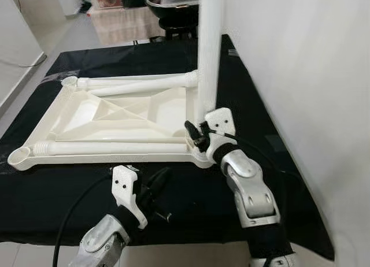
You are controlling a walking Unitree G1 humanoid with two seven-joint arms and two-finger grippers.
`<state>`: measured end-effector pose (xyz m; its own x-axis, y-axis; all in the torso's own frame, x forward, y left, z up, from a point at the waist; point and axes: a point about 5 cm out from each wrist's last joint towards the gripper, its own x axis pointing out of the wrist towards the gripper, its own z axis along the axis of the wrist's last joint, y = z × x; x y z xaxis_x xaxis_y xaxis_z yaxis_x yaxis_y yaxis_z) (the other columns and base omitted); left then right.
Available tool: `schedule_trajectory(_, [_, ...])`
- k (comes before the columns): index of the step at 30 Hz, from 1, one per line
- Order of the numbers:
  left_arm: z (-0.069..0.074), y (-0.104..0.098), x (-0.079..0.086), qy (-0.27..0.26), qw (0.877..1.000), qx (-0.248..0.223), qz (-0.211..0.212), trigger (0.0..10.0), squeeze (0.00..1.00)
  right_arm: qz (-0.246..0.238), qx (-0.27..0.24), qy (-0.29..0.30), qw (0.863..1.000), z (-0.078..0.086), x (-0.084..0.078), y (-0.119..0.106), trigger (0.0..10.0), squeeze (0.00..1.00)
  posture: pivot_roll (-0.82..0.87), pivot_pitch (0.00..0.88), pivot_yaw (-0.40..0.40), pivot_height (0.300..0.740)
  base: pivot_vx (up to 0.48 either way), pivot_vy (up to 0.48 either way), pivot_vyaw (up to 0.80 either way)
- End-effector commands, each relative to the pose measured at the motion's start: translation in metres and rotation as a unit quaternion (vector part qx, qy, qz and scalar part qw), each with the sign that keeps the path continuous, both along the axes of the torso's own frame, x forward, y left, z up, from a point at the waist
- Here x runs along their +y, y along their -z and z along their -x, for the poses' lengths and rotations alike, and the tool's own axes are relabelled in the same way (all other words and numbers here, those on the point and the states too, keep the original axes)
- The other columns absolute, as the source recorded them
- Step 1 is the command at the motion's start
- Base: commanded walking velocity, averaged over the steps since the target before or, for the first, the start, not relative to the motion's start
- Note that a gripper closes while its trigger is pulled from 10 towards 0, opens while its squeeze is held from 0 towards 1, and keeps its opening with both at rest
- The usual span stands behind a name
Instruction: Building children table
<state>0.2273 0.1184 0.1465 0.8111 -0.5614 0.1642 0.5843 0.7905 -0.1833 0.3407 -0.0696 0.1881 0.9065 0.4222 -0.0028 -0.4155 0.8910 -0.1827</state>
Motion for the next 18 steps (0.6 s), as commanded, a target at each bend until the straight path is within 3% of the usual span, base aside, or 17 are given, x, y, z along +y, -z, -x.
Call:
schedule_trajectory(1, [0.001,0.007,0.003,-0.001,1.0,0.014,-0.014,10.0,0.0,0.034,0.069,0.024,0.997,-0.004,-0.007,0.033,10.0,0.0,0.0,0.175,0.048,0.74,0.0,0.0,0.0])
schedule_trajectory(2, [0.001,0.007,0.004,-0.004,1.0,0.013,-0.014,10.0,0.0,0.035,0.066,0.023,0.997,-0.005,-0.006,0.031,10.0,0.0,0.0,0.175,0.048,0.74,0.0,0.0,0.0])
schedule_trajectory(3, [0.0,0.006,0.004,-0.007,1.0,0.012,-0.014,10.0,0.0,0.038,0.06,0.017,0.997,-0.004,-0.005,0.028,10.0,0.37,0.01,0.173,0.046,0.74,0.0,0.0,0.0])
schedule_trajectory(4, [0.0,0.006,0.004,-0.007,1.0,0.012,-0.014,10.0,0.0,0.038,0.06,0.017,0.997,-0.004,-0.005,0.028,10.0,0.37,0.01,0.173,0.046,0.74,0.0,0.0,0.0])
schedule_trajectory(5, [0.0,0.006,0.004,-0.01,1.0,0.011,-0.014,10.0,0.0,0.038,0.064,-0.024,0.997,-0.002,-0.003,0.028,10.0,1.0,0.01,0.172,0.045,0.74,0.0,0.0,0.0])
schedule_trajectory(11, [0.0,0.006,0.002,-0.009,1.0,0.01,-0.016,10.0,0.0,0.023,0.055,-0.061,0.996,-0.009,-0.015,0.018,10.0,1.0,0.02,0.163,0.041,0.74,0.0,0.0,0.0])
schedule_trajectory(12, [0.0,0.007,0.002,-0.009,1.0,0.01,-0.016,10.0,0.0,0.024,0.053,-0.097,0.994,-0.01,-0.017,0.013,10.0,0.6,0.02,0.159,0.041,0.74,0.0,0.0,0.0])
schedule_trajectory(13, [-0.001,0.007,0.002,-0.009,1.0,0.01,-0.016,10.0,0.0,0.035,0.041,-0.129,0.99,-0.012,-0.019,0.008,10.0,0.0,0.02,0.157,0.04,0.74,0.0,0.0,0.0])
schedule_trajectory(14, [-0.001,0.007,0.002,-0.009,1.0,0.01,-0.016,10.0,0.0,0.035,0.041,-0.129,0.99,-0.012,-0.019,0.008,10.0,0.0,0.02,0.157,0.04,0.74,0.0,0.0,0.0])
schedule_trajectory(18, [0.0,0.008,0.001,-0.014,1.0,0.006,-0.021,10.0,0.0,0.043,0.03,-0.241,0.969,-0.024,-0.034,-0.008,10.0,0.0,0.03,0.143,0.031,0.74,0.0,0.0,0.0])
